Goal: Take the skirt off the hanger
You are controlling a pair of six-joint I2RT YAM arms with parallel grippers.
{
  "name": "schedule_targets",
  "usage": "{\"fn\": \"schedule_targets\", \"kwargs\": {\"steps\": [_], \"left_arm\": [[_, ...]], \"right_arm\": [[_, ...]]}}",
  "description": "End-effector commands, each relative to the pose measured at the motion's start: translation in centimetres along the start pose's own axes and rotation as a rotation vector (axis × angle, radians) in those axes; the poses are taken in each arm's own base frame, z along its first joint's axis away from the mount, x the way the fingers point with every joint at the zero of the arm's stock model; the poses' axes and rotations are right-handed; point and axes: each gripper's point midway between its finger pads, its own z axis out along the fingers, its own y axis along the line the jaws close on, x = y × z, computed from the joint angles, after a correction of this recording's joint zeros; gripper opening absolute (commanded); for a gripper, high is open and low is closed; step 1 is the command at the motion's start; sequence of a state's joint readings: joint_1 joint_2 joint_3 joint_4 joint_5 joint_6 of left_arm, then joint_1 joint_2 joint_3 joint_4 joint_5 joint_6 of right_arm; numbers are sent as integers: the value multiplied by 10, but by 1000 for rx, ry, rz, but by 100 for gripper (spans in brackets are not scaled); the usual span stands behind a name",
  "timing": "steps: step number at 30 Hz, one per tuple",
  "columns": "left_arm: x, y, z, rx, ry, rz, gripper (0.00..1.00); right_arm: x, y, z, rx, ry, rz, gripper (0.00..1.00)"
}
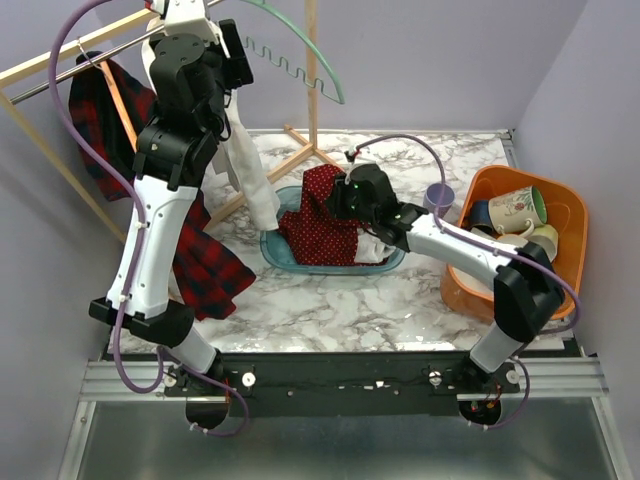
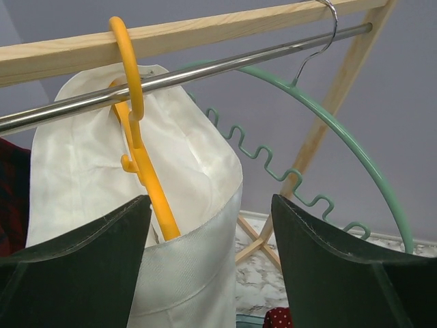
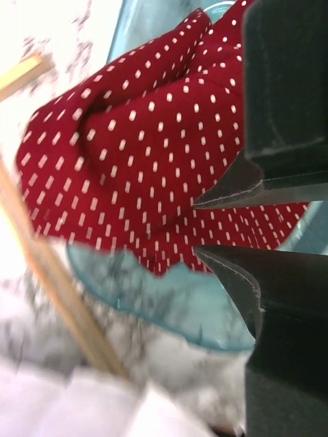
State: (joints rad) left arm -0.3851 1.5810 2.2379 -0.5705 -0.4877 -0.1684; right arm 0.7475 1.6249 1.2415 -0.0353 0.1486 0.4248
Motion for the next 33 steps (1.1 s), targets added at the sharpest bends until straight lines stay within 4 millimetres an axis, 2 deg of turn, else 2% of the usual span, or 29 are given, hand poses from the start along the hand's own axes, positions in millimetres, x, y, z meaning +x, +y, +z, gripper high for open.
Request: {"fn": "schedule_targets", "kwargs": {"steps": [1, 4, 7, 10, 11, 12, 15, 17, 18, 19, 20, 24, 25, 26, 27, 28, 29, 33], "left_arm": [[-4, -10, -3, 69, 5, -18, 81], [3, -7, -7, 72, 27, 10, 81], [1, -8, -16, 98, 32, 17, 81], [-6, -14, -27, 157, 29, 3, 82], [-8, -13, -29, 154, 26, -9, 82], [-16, -9, -32, 136, 2, -30, 82], [-20, 12, -26, 9, -35, -51, 82], [-30, 21, -26, -37, -56, -65, 82], [-23, 23, -19, -65, -34, -59, 82], [-33, 24, -21, -69, -54, -74, 82], [-33, 23, -18, -73, -50, -77, 81], [-21, 17, -6, -72, -8, -67, 79], [-15, 19, -2, -90, 1, -63, 78], [-13, 19, 0, -97, 3, -60, 78], [-13, 20, 2, -104, -4, -63, 78], [-10, 20, 4, -106, 2, -62, 77], [-9, 19, 5, -101, 2, -64, 77], [-3, 18, 10, -103, 10, -71, 75]], "right_arm": [[44, -32, 26, 101, 38, 13, 35], [82, -38, 23, 78, 124, 3, 34], [87, -35, 12, 52, 125, -12, 33], [101, -41, 9, 67, 161, -12, 33], [111, -45, 11, 77, 185, -12, 33], [119, -46, 14, 77, 202, -7, 33], [145, -51, 17, 85, 245, 3, 33], [155, -51, 16, 89, 255, -1, 32], [158, -52, 15, 97, 261, 1, 32], [157, -51, 14, 96, 263, 0, 32], [156, -50, 12, 97, 266, 1, 32], [124, -34, -6, 46, 216, -31, 34], [104, -27, -14, 25, 175, -33, 37], [95, -23, -19, 14, 160, -36, 48], [87, -19, -24, -3, 147, -48, 54], [69, -12, -33, -29, 106, -46, 59], [64, -9, -40, -42, 107, -53, 66], [36, 8, -67, -123, 53, -60, 72]]}}
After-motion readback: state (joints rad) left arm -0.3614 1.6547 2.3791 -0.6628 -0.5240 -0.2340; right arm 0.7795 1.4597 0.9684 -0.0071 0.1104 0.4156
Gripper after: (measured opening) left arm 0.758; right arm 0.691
